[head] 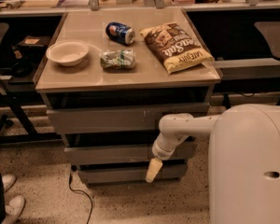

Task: Open middle drawer

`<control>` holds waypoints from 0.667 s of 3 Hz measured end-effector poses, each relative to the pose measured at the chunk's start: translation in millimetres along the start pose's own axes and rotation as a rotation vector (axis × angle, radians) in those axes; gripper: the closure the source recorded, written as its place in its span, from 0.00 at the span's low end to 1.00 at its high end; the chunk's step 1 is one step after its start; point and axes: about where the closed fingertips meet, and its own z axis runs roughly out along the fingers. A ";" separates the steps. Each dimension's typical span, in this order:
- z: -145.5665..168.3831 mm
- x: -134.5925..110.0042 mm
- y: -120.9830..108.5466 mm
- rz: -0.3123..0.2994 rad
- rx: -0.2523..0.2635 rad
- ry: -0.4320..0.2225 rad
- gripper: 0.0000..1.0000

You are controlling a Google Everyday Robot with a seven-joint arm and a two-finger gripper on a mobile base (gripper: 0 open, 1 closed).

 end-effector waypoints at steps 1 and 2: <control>-3.8 -1.1 0.6 0.000 0.000 0.000 0.00; -5.9 6.7 19.4 0.013 -0.025 0.004 0.00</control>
Offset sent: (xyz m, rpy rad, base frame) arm -0.2440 -0.0200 0.0464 0.0489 0.3262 -0.0640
